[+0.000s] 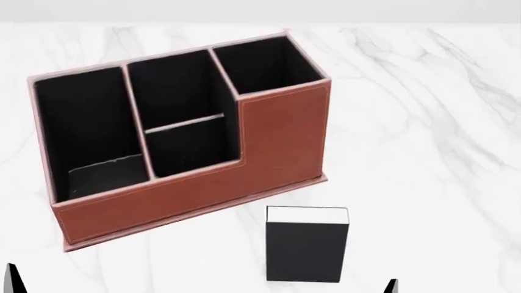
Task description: Pick up the book and place it in the back compartment of the caddy.
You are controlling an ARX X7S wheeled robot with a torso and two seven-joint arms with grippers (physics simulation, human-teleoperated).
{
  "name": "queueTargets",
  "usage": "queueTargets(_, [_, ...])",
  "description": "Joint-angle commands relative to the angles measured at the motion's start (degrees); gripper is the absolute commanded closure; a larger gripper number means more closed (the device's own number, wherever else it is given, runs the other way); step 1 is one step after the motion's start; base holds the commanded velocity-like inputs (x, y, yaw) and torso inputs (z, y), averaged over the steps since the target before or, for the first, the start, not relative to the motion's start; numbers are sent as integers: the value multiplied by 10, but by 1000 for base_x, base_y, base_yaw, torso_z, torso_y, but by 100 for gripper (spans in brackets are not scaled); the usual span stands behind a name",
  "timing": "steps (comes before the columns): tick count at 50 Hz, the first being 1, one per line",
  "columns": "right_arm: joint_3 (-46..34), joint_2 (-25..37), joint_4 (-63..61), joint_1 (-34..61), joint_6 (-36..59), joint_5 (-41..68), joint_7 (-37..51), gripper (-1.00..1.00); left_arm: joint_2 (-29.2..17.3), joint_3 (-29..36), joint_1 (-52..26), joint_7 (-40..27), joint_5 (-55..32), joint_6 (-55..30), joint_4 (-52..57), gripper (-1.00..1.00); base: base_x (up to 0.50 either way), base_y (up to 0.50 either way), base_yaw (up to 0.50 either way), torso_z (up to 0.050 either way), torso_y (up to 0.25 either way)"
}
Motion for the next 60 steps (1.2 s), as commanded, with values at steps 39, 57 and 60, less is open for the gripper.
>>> queueTargets(39, [-13, 10, 4, -2, -18, -15, 10, -100, -10, 9, -2, -15, -2, -1, 0, -100, 123, -5, 0, 0, 0])
queueTargets(57, [-17, 14, 8, 1, -18, -15, 15, -100, -14, 12, -3, -20, -3, -1, 0, -100, 132, 0, 0, 0, 0])
queueTargets(60, [-18, 15, 7, 0, -19, -16, 15, -100, -14, 12, -3, -20, -4, -1, 0, -100, 133, 0, 0, 0, 0])
